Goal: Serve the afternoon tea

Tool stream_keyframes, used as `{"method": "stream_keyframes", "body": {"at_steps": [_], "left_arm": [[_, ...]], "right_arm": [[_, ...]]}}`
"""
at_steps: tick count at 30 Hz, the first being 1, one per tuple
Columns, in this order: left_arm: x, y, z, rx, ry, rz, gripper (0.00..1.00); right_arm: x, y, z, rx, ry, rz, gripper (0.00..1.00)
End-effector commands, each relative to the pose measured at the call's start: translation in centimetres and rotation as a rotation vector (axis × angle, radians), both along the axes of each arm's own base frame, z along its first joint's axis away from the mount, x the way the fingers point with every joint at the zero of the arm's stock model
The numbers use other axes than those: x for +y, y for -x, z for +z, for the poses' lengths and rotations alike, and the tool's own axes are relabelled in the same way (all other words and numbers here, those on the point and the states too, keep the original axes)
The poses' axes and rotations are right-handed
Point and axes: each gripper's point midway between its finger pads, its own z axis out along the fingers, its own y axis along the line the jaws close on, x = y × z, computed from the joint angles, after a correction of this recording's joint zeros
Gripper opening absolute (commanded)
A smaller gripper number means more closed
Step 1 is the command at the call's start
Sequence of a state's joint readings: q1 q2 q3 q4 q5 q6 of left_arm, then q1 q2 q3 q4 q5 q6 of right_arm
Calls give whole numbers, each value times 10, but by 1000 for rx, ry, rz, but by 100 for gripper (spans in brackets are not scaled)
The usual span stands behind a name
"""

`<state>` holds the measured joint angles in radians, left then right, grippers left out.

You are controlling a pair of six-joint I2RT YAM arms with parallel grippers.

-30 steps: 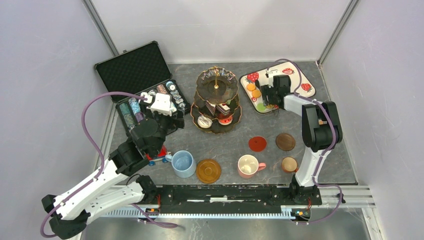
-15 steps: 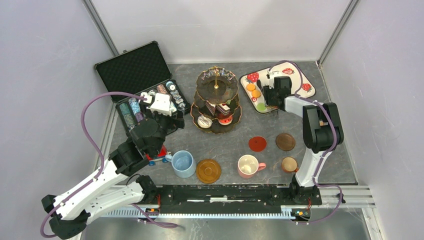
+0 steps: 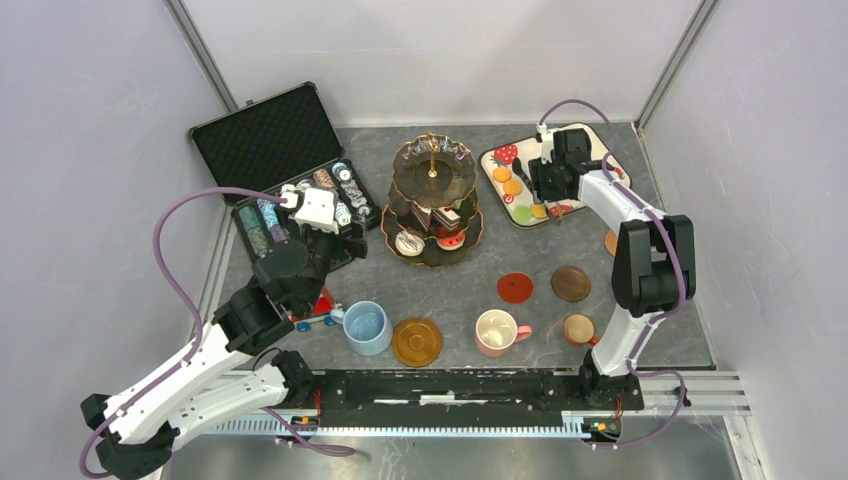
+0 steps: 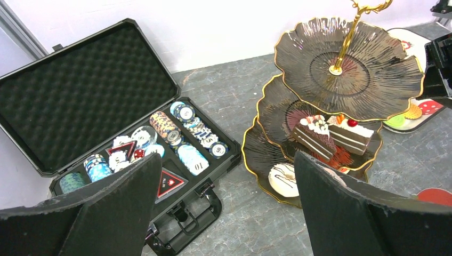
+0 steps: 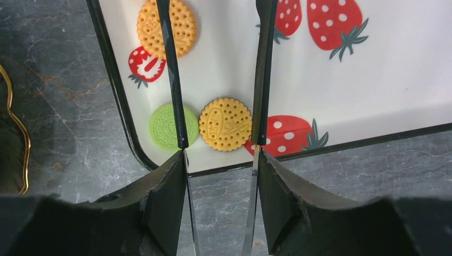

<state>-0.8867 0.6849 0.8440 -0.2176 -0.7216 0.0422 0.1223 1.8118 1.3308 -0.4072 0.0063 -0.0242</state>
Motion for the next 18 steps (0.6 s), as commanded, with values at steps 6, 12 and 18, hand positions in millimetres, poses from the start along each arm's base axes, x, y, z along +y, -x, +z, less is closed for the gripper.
{"method": "stream_keyframes", "body": {"at_steps": [6,12,18], "left_arm": [[-12,5,6,11,108,-61,99],[-15,6,6,19,118,-74,99],[-11,6,8,13,115,-60,99]], "right_arm": [[32,-12,17,23,-28,74,55],[42,-21,9,45,-6,81,56],[47,-27,0,71,25,96,57]]}}
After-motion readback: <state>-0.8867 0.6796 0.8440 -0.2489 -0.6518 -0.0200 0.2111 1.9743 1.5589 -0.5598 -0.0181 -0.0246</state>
